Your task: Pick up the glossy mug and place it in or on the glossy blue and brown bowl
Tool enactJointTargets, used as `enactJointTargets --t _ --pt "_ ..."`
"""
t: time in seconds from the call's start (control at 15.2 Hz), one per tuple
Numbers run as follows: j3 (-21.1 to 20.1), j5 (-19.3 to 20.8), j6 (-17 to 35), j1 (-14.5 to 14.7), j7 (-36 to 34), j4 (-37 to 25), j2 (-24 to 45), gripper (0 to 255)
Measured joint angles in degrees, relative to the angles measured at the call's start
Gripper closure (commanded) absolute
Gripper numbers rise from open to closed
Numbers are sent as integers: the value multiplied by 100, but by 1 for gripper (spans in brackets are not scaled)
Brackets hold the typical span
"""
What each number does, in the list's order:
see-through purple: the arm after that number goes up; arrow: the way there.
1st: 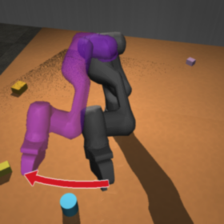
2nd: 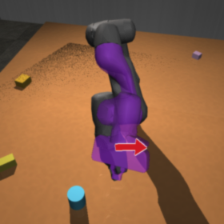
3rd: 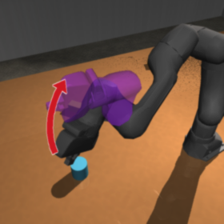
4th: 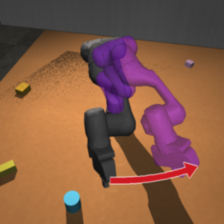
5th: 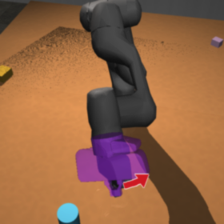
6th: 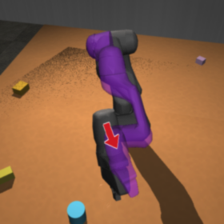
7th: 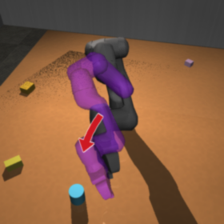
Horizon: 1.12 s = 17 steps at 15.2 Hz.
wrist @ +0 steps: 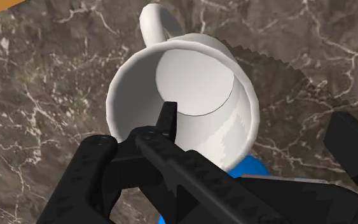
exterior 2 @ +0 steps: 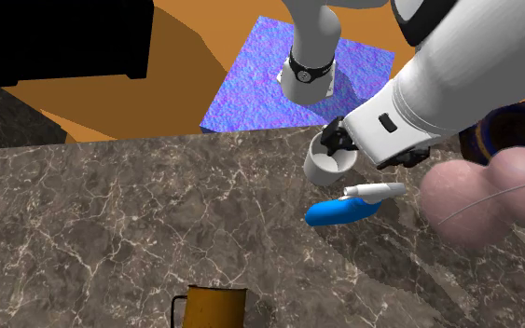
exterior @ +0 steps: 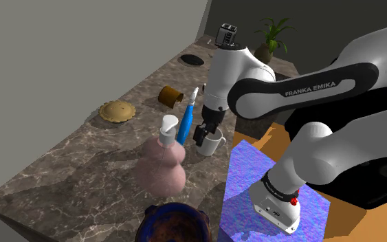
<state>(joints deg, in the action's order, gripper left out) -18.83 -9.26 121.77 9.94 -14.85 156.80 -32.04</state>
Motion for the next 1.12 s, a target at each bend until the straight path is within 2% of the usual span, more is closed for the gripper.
enactJointTargets --t 0.26,0.66,0.73,1.12 --pt "-54 -16 389 -11 -8 202 188 0" --pt "-62 -20 459 -12 -10 238 219 0" --pt "-62 -20 459 -12 -10 238 219 255" --pt "-62 -20 459 -12 -10 238 220 255"
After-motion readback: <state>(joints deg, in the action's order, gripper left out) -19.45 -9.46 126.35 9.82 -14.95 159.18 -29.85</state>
